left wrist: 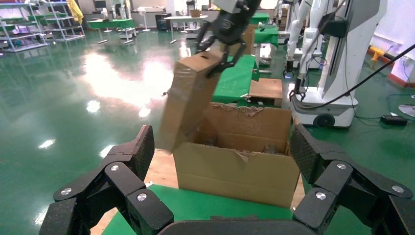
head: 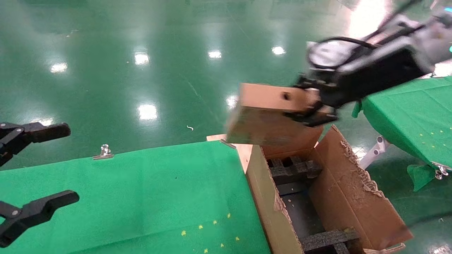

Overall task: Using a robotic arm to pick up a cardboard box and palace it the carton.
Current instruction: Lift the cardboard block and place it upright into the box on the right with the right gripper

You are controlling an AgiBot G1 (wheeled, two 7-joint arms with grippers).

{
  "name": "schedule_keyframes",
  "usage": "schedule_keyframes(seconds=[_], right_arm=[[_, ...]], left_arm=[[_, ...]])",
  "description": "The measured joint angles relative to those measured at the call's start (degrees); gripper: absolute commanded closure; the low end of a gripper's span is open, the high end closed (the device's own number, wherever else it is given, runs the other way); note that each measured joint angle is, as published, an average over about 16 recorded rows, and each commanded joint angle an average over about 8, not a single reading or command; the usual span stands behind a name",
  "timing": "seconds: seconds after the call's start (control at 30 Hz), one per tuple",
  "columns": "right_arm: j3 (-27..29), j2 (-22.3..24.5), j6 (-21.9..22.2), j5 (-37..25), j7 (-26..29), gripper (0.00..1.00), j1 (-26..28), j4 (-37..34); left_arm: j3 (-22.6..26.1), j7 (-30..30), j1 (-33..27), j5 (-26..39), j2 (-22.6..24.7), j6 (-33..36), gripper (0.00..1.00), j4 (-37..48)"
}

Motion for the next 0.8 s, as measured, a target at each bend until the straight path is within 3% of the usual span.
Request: schedule_keyframes(seconds=[0.43, 0.8], right_arm=[[-11.13, 15.33, 0.73, -1.81, 8.56, 1.00, 2.36, 8.81], [-15.24, 20.04, 2.60, -1.48, 12.28, 1.00, 0.21, 10.73]], left_arm=[[0.00, 0.00, 0.00, 0.00, 0.00, 0.00, 0.00, 0.00], [0.00, 0.00, 0.01, -0.01, 0.00, -0.01, 0.00, 0.00]])
